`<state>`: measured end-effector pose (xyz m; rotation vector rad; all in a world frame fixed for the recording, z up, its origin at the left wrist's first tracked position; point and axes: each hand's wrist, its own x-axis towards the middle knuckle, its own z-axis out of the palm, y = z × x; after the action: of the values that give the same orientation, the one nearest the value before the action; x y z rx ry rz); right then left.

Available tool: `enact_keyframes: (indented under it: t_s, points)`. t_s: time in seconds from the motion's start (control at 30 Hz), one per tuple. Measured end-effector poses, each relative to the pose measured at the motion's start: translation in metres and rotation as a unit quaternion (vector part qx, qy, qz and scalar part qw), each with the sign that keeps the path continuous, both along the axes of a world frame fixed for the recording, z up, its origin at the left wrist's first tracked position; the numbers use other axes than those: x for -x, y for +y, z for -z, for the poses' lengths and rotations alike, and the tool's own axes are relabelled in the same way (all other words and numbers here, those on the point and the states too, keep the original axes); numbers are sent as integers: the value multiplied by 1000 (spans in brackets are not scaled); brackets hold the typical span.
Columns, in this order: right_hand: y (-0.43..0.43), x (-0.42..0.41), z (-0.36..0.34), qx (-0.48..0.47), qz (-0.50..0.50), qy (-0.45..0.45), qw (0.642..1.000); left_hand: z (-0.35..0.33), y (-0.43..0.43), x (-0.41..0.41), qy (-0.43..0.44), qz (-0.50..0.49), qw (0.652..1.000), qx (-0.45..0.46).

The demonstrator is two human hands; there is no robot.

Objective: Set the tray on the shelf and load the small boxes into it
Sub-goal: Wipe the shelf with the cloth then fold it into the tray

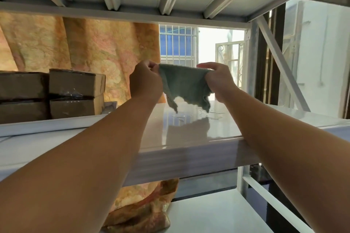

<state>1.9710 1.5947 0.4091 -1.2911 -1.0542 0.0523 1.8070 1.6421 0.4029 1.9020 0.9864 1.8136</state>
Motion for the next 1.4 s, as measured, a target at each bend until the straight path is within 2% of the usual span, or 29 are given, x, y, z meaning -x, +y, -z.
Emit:
enact_keyframes:
  t_s: [0.1, 0.17, 0.23, 0.27, 0.4, 0.47, 0.53, 0.57, 0.63, 0.7, 0.77, 0.87, 0.93, 1.0, 1.1, 1.17, 1.2, 1.23, 1.3, 1.4]
  points:
    - [-1, -14, -2, -6, 171, -145, 975, 1, -6, -2, 139, -99, 977, -131]
    - [-5, -24, -1, 21, 304, -248, 920, 2, -11, -6, 235, -105, 946, -196]
    - [-10, -32, 4, 71, 386, -291, 872, 5, -12, -9, 316, -94, 920, -211]
    - [-12, -36, 7, 95, 388, -282, 872, 6, -11, -9, 341, -94, 912, -208]
    - [-9, -36, 13, 155, 284, -206, 924, 9, -3, -6, 380, -180, 893, -159]
    - [-9, -31, 13, 135, 204, -122, 962, 8, -1, 0, 312, -182, 926, -110]
    - [-12, -25, 13, 99, 112, -43, 988, 6, -1, 6, 220, -138, 963, -71]
    - [-16, -22, 13, 90, 75, -30, 993, 5, -2, 8, 182, -115, 974, -68]
    - [-28, -16, 15, 112, 25, -67, 991, 3, -7, 13, 147, -89, 982, -81]
    - [-41, -14, 18, 156, -1, -131, 979, 3, -12, 18, 169, -72, 980, -78]
    - [-51, -15, 19, 228, -15, -184, 956, 4, -13, 26, 258, -64, 964, -31]
    - [-61, -16, 17, 354, 15, -272, 894, 11, -19, 45, 419, -26, 904, 88]
    - [-69, -8, 14, 400, 23, -308, 863, 16, -26, 57, 467, -11, 877, 113]
    - [-75, 0, 8, 417, 36, -346, 840, 17, -34, 65, 480, -19, 872, 96]
    - [-84, 23, 4, 428, 87, -448, 780, 13, -53, 71, 482, 1, 871, 92]
    - [-80, 38, 5, 384, 99, -565, 723, 9, -60, 75, 455, 31, 886, 90]
    - [-74, 44, 8, 352, 84, -606, 708, 6, -62, 78, 439, 38, 894, 81]
    - [-67, 50, 9, 329, 60, -617, 712, 5, -63, 81, 429, 41, 900, 65]
    - [-53, 60, 11, 304, 1, -596, 743, 4, -61, 85, 413, 42, 909, 31]
    - [-41, 78, 18, 359, -92, -506, 779, 10, -53, 90, 408, 34, 912, -19]
